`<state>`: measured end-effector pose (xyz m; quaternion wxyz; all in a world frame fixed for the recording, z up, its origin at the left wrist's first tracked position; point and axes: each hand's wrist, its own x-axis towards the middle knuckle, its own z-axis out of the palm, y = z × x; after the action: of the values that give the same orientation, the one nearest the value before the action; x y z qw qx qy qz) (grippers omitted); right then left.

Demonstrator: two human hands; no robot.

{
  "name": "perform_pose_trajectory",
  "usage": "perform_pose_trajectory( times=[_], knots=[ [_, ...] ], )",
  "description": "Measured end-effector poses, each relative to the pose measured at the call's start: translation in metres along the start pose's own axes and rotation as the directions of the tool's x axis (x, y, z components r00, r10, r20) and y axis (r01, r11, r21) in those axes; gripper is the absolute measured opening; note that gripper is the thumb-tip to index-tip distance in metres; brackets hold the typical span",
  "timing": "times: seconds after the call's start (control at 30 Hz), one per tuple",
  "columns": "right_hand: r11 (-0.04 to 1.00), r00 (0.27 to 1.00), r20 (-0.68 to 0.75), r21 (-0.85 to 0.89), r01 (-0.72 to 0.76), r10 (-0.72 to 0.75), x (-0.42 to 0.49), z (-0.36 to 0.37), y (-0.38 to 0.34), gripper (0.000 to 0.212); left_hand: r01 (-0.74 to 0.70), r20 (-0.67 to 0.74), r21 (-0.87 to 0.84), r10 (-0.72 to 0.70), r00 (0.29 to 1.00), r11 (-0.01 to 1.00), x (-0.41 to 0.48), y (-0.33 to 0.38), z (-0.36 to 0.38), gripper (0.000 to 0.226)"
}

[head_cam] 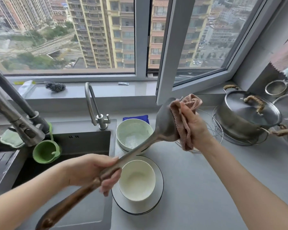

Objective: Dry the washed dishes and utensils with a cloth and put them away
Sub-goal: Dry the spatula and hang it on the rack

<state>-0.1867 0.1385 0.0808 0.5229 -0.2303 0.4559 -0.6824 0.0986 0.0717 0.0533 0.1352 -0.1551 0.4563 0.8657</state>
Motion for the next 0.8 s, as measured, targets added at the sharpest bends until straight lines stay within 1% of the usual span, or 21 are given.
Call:
perform_pose_trajectory(
  times=[0.03,0.07,0.1,0.13,0.2,0.27,0.33,0.37,0.4,0.43,0.47,0.5,0.53,0.57,0.6,0.63,0.67,0.7,0.77,0.8],
  knots=[
    [0.997,0.998,-0.045,-0.064,0.045,-0.048,0.001,-0.001,-0.002,0.029,0.019,0.059,-0.127,-0.011,0.998,0.992,0.004,0.0,0.003,0.037],
    [0.986,0.99,-0.096,-0.138,0.091,-0.105,0.002,-0.003,-0.002,0.035,0.046,0.085,-0.235,-0.026,0.996,0.971,0.008,0.0,0.007,0.033],
    [0.967,0.974,-0.148,-0.216,0.138,-0.172,0.004,-0.005,-0.002,0.036,0.063,0.073,-0.299,-0.043,0.996,0.952,0.01,0.002,0.01,0.031],
    [0.931,0.948,-0.199,-0.32,0.177,-0.249,0.006,-0.008,-0.002,0.032,0.061,0.029,-0.315,-0.054,0.998,0.947,0.011,0.003,0.014,0.029],
    [0.844,0.872,-0.296,-0.495,0.208,-0.389,0.008,-0.016,-0.007,0.023,0.012,-0.106,-0.227,-0.037,0.994,0.974,0.011,0.008,0.024,0.028],
    [0.823,0.796,-0.403,-0.532,0.198,-0.452,0.006,-0.025,-0.018,0.018,-0.024,-0.282,-0.074,0.002,0.96,0.997,0.013,0.009,0.031,0.026],
    [0.787,0.745,-0.439,-0.588,0.185,-0.503,-0.002,-0.032,-0.028,0.018,0.0,-0.433,0.072,0.031,0.901,0.997,0.018,0.006,0.035,0.019],
    [0.746,0.727,-0.416,-0.636,0.196,-0.546,-0.008,-0.034,-0.029,0.019,0.022,-0.487,0.137,0.048,0.872,0.99,0.022,0.004,0.036,0.017],
    [0.682,0.716,-0.355,-0.695,0.228,-0.601,-0.017,-0.03,-0.028,0.022,0.047,-0.527,0.191,0.062,0.848,0.98,0.025,0.003,0.037,0.018],
    [0.59,0.712,-0.244,-0.754,0.288,-0.659,-0.028,-0.021,-0.022,0.025,0.066,-0.552,0.228,0.073,0.831,0.971,0.028,0.003,0.039,0.02],
    [0.472,0.712,-0.078,-0.797,0.376,-0.698,-0.038,-0.011,-0.009,0.024,0.074,-0.561,0.243,0.078,0.824,0.967,0.032,0.004,0.041,0.022],
    [0.328,0.705,0.134,-0.814,0.479,-0.696,-0.045,0.001,0.009,0.017,0.07,-0.555,0.245,0.081,0.828,0.967,0.036,0.006,0.044,0.024],
    [0.176,0.693,0.335,-0.813,0.555,-0.639,-0.049,0.01,0.031,0.011,0.058,-0.542,0.241,0.085,0.836,0.969,0.04,0.009,0.047,0.026],
    [0.049,0.684,0.472,-0.804,0.593,-0.556,-0.052,0.017,0.054,0.013,0.047,-0.529,0.241,0.09,0.844,0.969,0.044,0.011,0.05,0.027],
    [-0.038,0.689,0.53,-0.805,0.592,-0.494,-0.05,0.018,0.073,0.02,0.04,-0.52,0.24,0.094,0.849,0.97,0.045,0.012,0.052,0.027],
    [-0.089,0.708,0.534,-0.822,0.562,-0.463,-0.045,0.014,0.084,0.03,0.035,-0.516,0.231,0.092,0.852,0.972,0.045,0.012,0.052,0.028],
    [-0.107,0.739,0.504,-0.85,0.516,-0.447,-0.038,0.005,0.086,0.035,0.032,-0.518,0.207,0.082,0.852,0.978,0.045,0.01,0.053,0.028],
    [-0.136,0.76,0.476,-0.873,0.468,-0.443,-0.029,-0.006,0.084,0.036,0.036,-0.522,0.183,0.066,0.85,0.983,0.043,0.006,0.053,0.029],
    [-0.225,0.798,0.444,-0.896,0.384,-0.407,-0.015,-0.02,0.079,0.038,0.063,-0.538,0.171,0.04,0.842,0.983,0.041,-0.001,0.054,0.031],
    [-0.25,0.826,0.422,-0.903,0.348,-0.374,-0.008,-0.023,0.078,0.041,0.071,-0.549,0.174,0.037,0.835,0.982,0.042,-0.003,0.054,0.031]
  ],
)
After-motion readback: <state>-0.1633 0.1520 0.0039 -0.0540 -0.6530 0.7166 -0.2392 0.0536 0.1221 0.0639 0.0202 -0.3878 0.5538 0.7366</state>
